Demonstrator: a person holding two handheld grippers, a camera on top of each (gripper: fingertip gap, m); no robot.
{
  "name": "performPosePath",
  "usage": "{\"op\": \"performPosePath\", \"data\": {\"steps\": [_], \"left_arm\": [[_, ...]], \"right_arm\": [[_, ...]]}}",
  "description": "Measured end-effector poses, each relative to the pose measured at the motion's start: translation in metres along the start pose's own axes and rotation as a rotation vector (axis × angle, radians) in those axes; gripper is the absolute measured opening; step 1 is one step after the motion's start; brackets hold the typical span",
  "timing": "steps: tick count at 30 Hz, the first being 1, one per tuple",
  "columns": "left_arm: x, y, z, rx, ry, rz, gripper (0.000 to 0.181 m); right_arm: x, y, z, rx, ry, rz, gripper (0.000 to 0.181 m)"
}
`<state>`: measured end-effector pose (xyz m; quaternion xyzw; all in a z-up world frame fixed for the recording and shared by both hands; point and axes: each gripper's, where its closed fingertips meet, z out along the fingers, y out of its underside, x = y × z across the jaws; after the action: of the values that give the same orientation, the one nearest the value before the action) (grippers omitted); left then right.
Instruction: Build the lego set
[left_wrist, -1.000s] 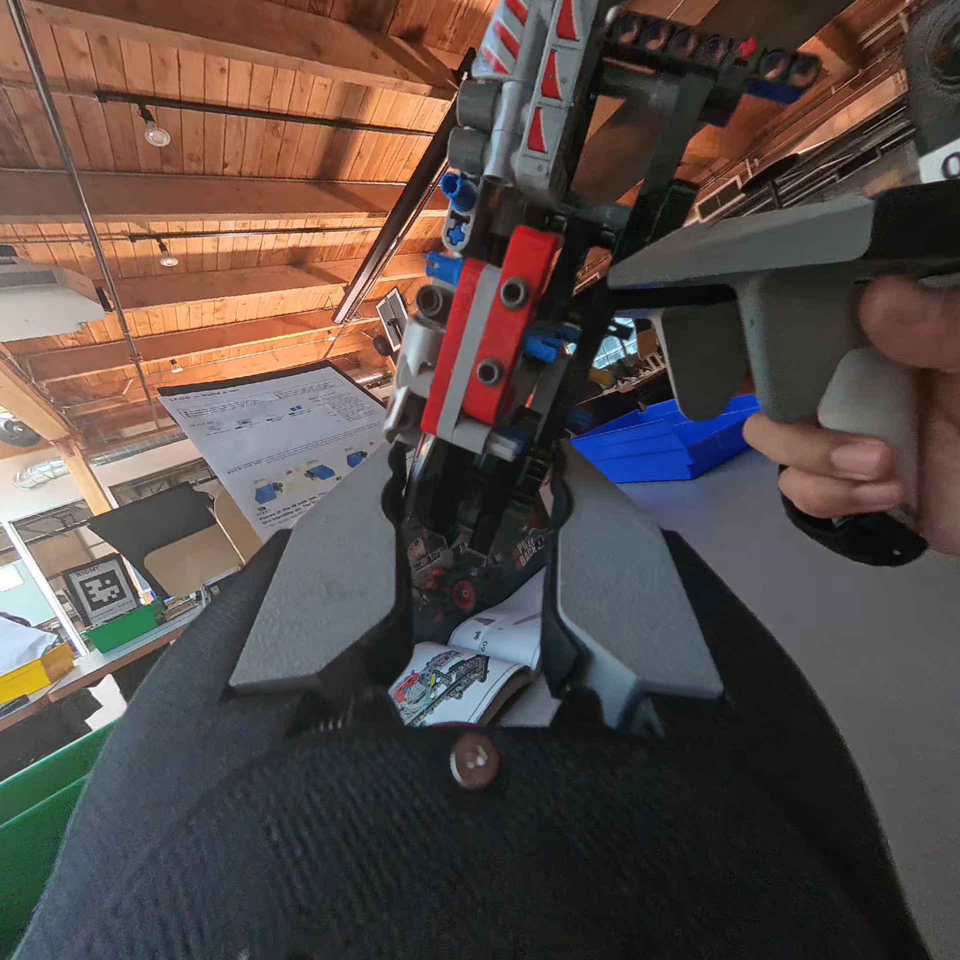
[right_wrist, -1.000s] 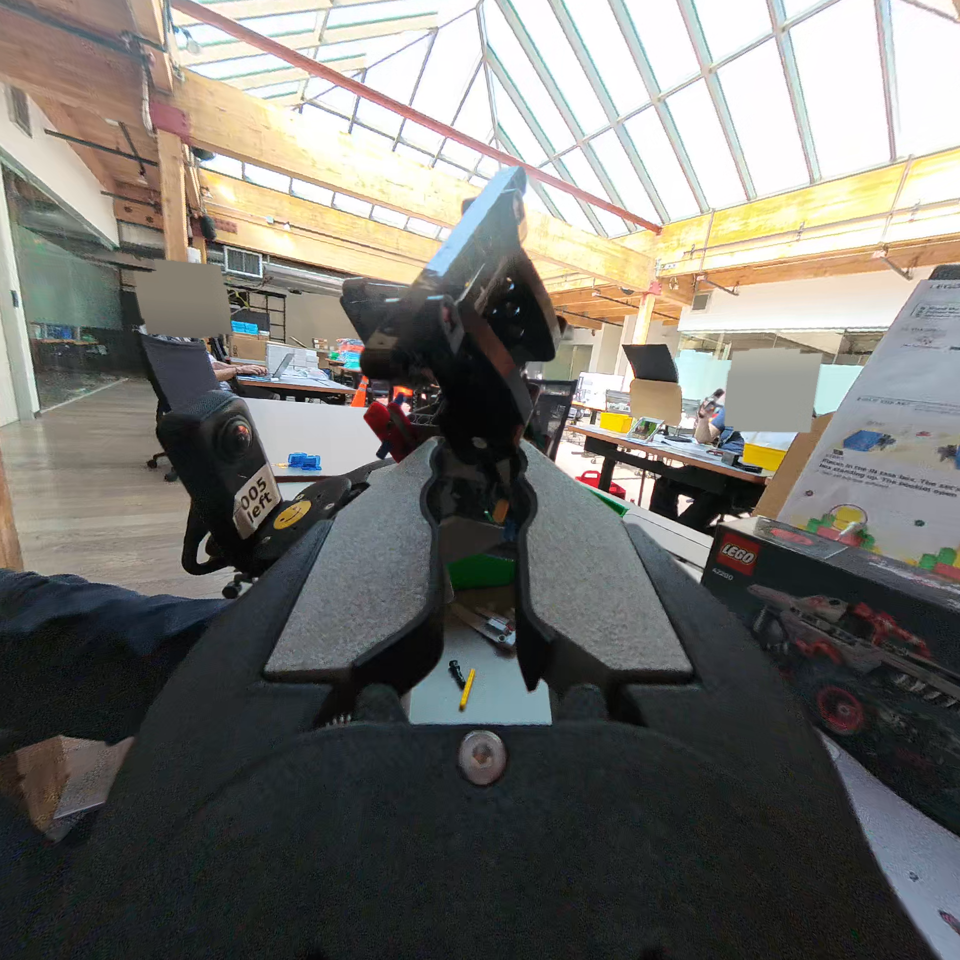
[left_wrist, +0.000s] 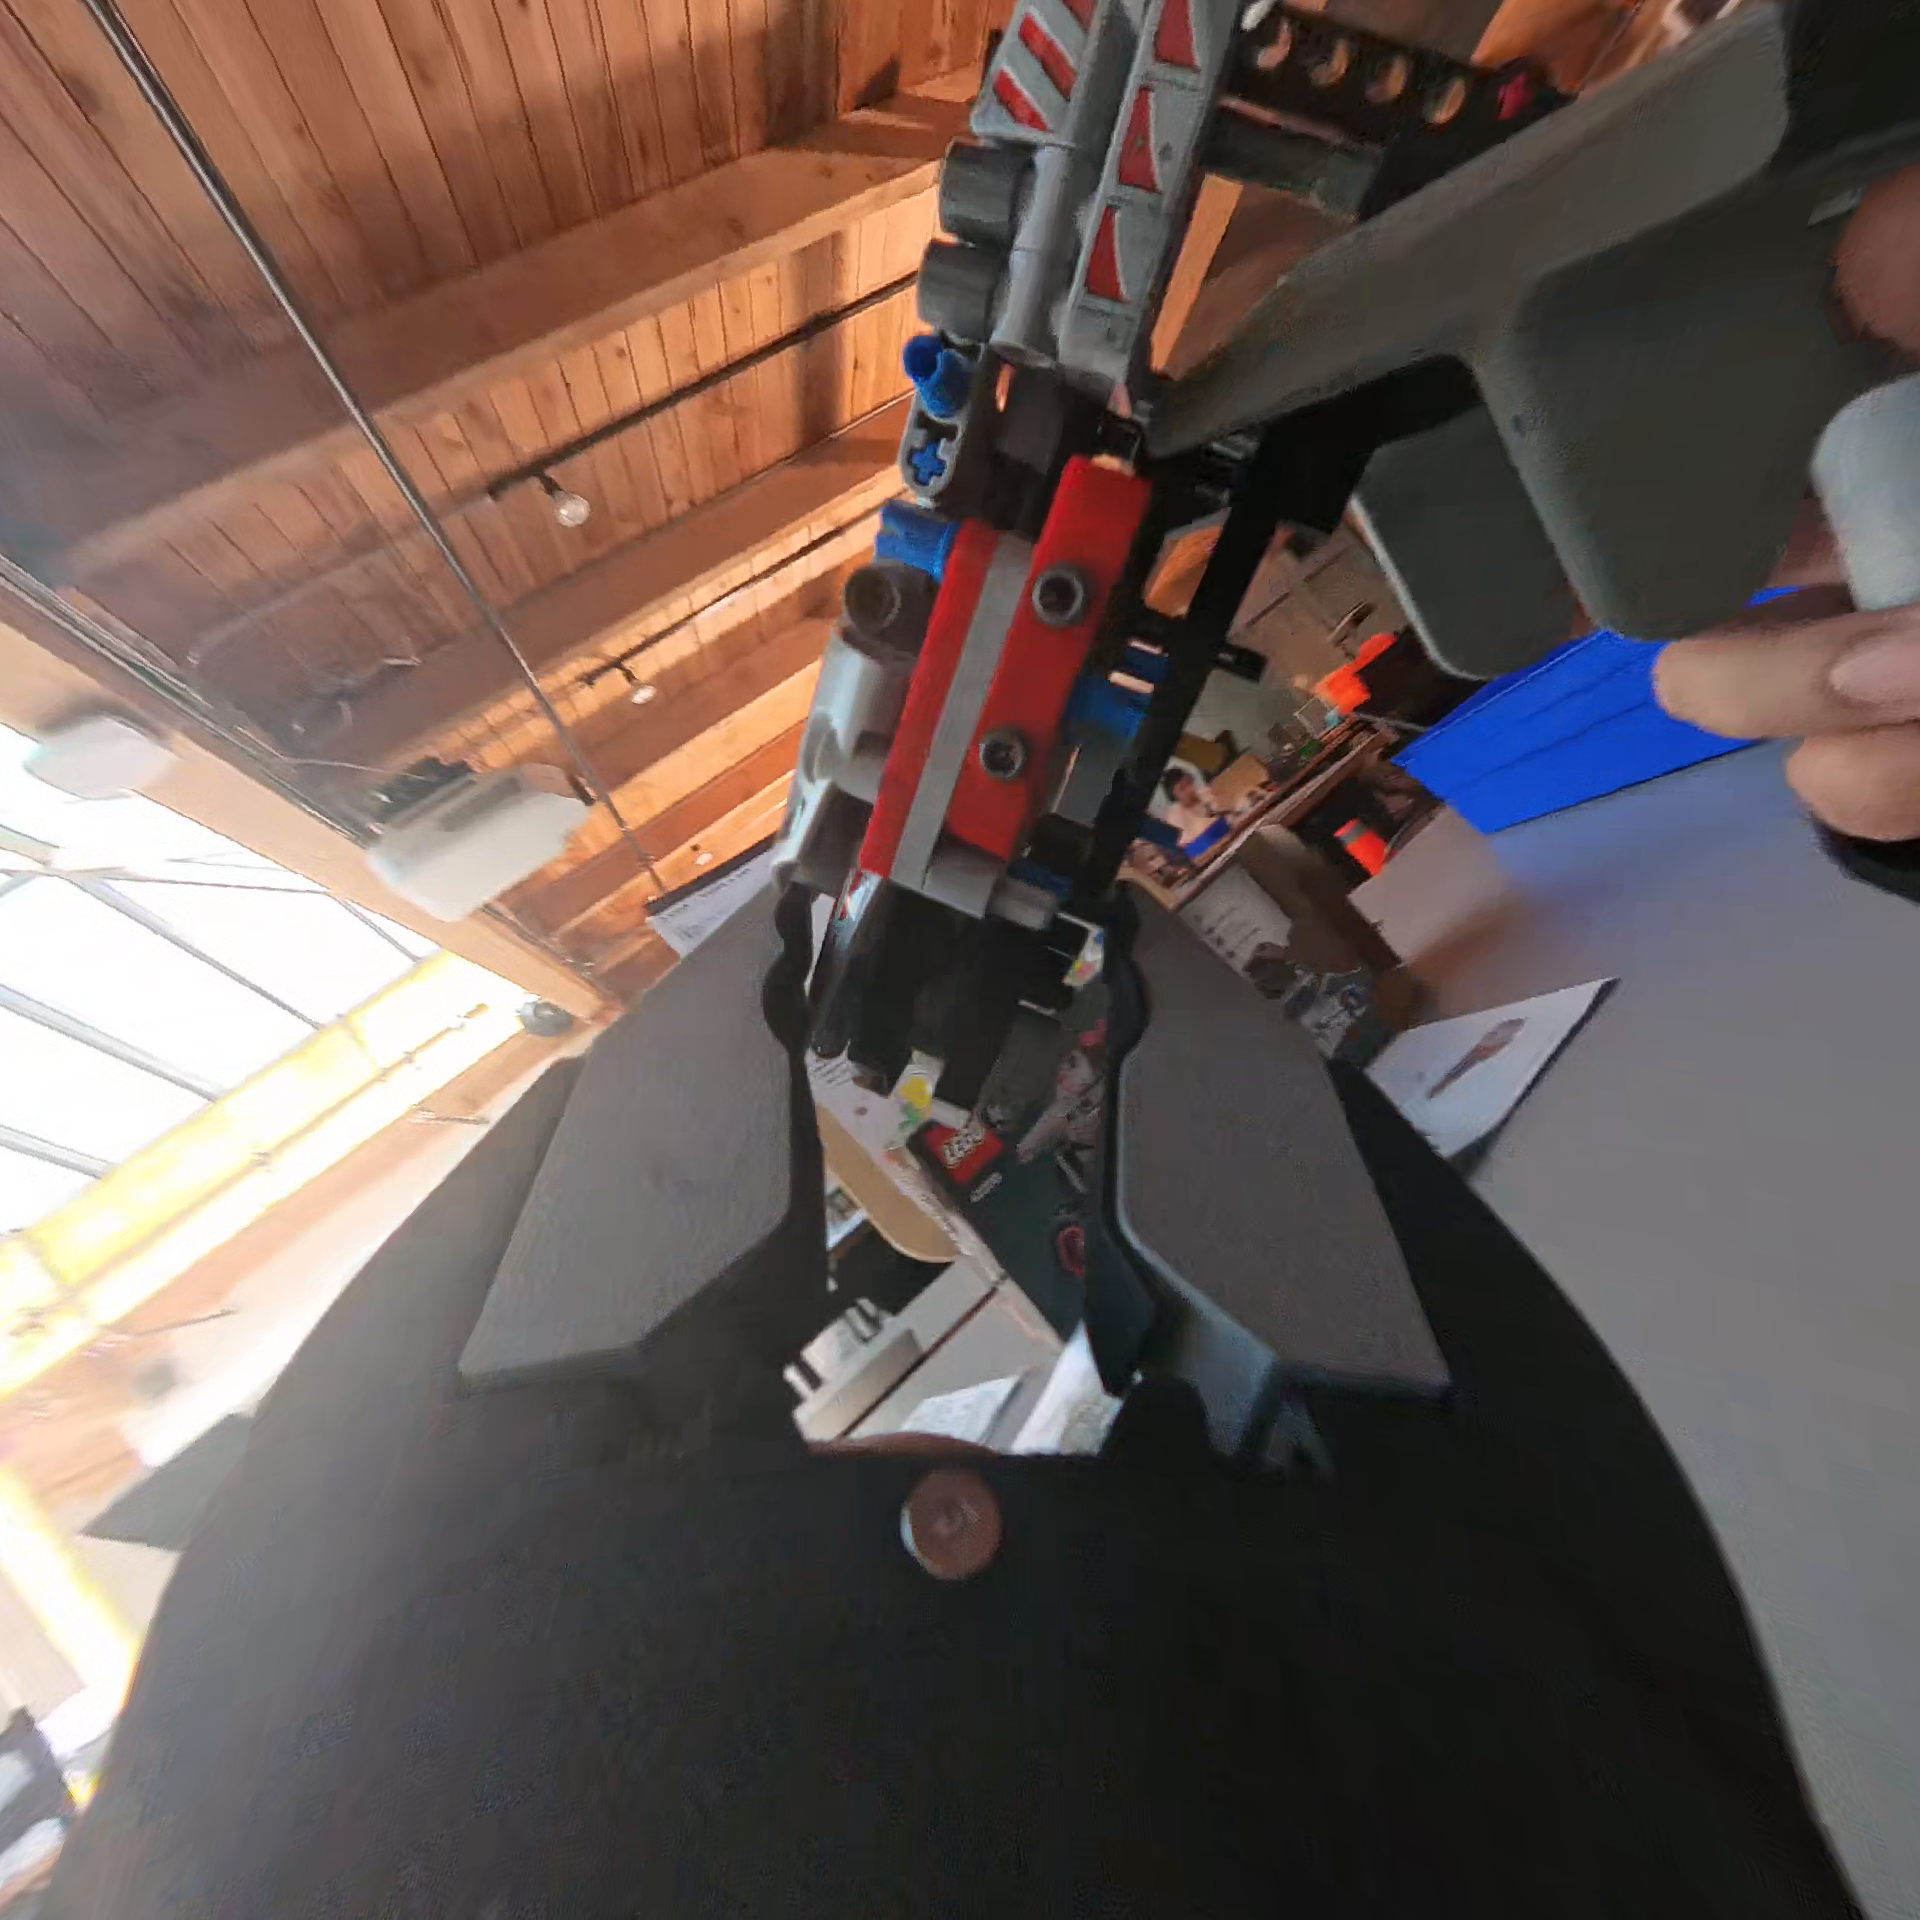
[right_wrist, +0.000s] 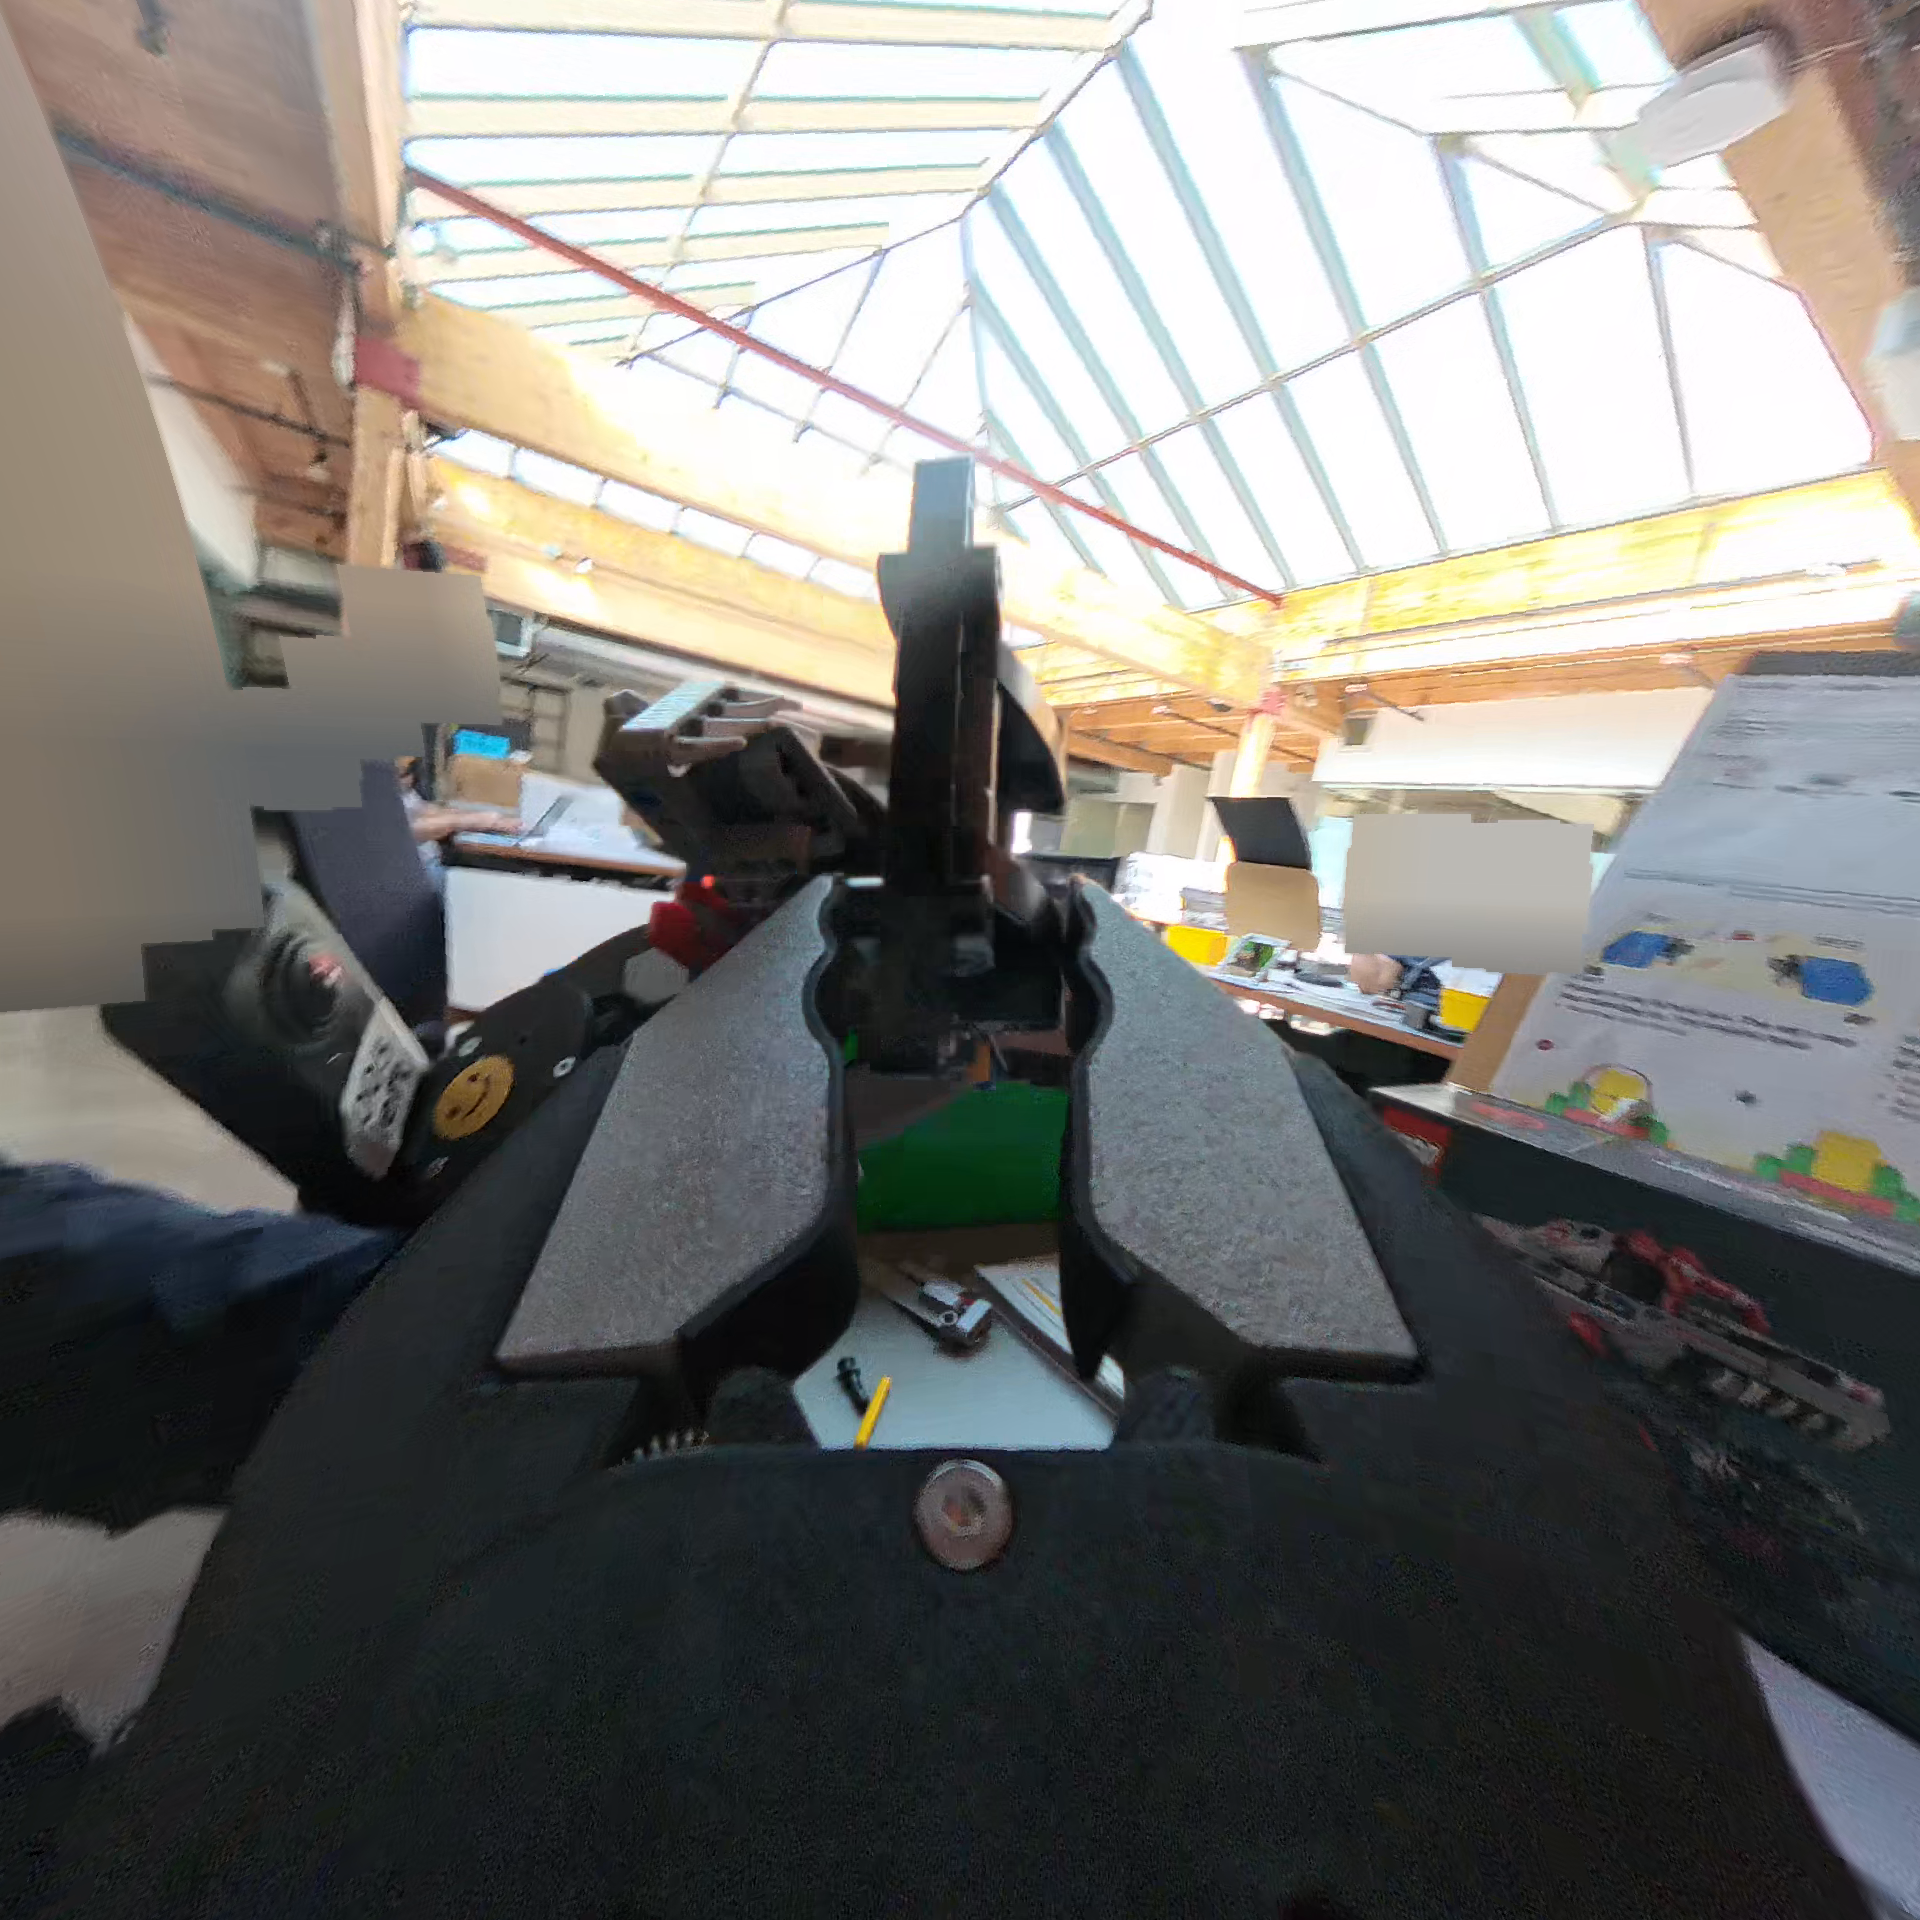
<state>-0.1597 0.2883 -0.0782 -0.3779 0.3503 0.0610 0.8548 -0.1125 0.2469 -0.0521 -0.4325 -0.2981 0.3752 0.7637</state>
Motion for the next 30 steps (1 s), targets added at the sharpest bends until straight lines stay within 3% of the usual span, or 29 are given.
{"op": "performPosePath", "data": {"steps": [4,5,8,13,16,20,23,26,30], "left_arm": [[-0.008,0.002,-0.001,-0.028,-0.063,0.167,0.055],[-0.008,0.004,-0.002,-0.036,-0.071,0.215,0.055],[-0.009,0.0,-0.005,-0.017,-0.094,0.331,0.057],[0.001,0.001,-0.006,-0.027,-0.08,0.421,0.057],[0.006,-0.005,-0.01,0.002,-0.079,0.457,0.056],[0.011,-0.007,-0.014,0.015,-0.06,0.43,0.057],[0.014,0.001,-0.013,-0.017,-0.033,0.398,0.057],[0.023,0.017,-0.009,-0.101,0.084,0.307,0.055],[0.045,0.051,-0.005,-0.304,0.327,0.174,0.058]], "right_arm": [[0.006,0.011,-0.019,0.023,0.148,0.173,0.032],[0.001,0.018,-0.023,-0.012,0.134,0.21,0.038],[-0.011,0.041,-0.03,-0.142,0.091,0.294,0.03],[-0.016,0.05,-0.035,-0.13,0.038,0.41,0.034],[-0.01,0.048,-0.041,-0.092,0.063,0.355,0.03],[-0.009,0.044,-0.046,-0.056,0.071,0.226,0.018],[-0.006,0.051,-0.047,-0.095,0.06,0.236,0.006],[0.004,0.062,-0.047,-0.179,0.057,0.313,0.006],[0.016,0.094,-0.056,-0.417,0.069,0.409,0.016]]}}
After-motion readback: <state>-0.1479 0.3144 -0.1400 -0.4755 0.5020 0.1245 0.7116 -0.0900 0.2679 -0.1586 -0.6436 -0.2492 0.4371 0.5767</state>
